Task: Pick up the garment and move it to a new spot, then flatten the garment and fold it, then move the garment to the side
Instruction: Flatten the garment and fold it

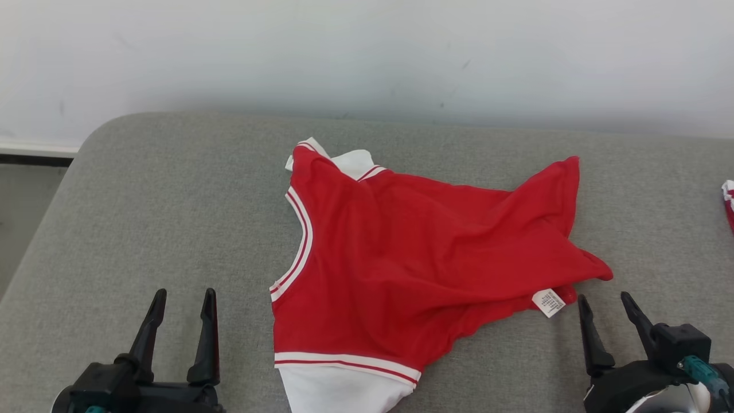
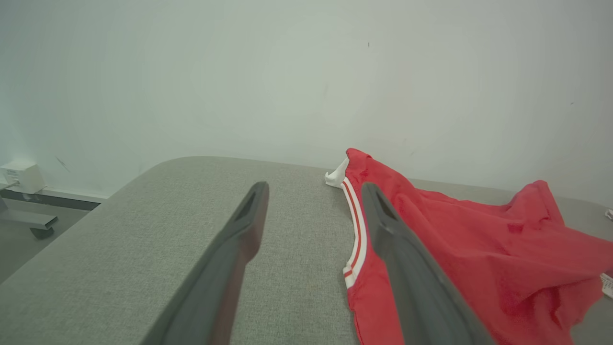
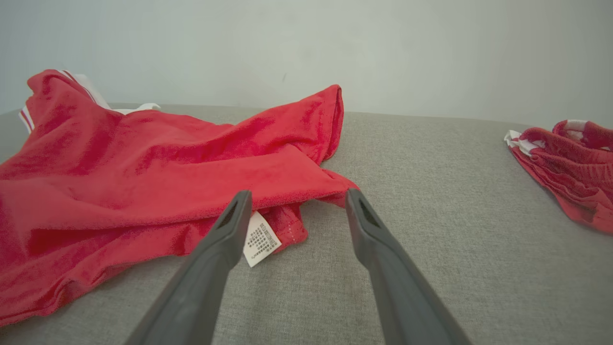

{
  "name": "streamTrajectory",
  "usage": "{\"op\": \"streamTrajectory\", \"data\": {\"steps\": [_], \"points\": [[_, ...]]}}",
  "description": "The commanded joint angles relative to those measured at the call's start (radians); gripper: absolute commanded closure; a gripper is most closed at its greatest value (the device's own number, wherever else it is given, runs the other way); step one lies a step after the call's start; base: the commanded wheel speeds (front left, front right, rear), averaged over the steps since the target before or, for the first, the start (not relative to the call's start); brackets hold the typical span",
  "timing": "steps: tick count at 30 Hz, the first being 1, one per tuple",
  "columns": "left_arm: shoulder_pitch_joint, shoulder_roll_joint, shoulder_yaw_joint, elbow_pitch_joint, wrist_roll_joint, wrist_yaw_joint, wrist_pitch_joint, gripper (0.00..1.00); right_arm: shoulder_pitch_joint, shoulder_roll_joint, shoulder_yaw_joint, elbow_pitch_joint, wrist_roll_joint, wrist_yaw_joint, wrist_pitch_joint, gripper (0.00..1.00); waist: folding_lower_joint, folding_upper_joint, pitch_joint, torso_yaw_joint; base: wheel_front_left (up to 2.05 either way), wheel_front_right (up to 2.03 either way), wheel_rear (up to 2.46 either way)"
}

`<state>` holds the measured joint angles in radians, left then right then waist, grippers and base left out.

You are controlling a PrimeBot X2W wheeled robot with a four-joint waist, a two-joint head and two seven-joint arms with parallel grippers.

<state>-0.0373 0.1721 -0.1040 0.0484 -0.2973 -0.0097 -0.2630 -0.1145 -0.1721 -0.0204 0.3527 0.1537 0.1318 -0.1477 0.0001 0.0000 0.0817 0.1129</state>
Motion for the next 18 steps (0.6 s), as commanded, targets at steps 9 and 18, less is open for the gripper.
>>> {"op": "streamTrajectory", "data": {"steps": [9, 18], "points": [[-0.06, -0.024, -0.001, 0.023, 0.027, -0.034, -0.002, 0.0, -0.137, -0.022, -0.008, 0.226, 0.006, -0.003, -0.047, 0.0, -0.0001, 0.0, 0.081, 0.061, 0.0, 0.0, 0.0], [-0.077, -0.037, 0.008, 0.043, 0.043, -0.049, -0.002, 0.0, -0.224, -0.02, 0.015, 0.398, 0.025, -0.003, -0.096, 1.0, -0.0001, 0.0, 0.092, 0.082, 0.0, 0.0, 0.0]]}}
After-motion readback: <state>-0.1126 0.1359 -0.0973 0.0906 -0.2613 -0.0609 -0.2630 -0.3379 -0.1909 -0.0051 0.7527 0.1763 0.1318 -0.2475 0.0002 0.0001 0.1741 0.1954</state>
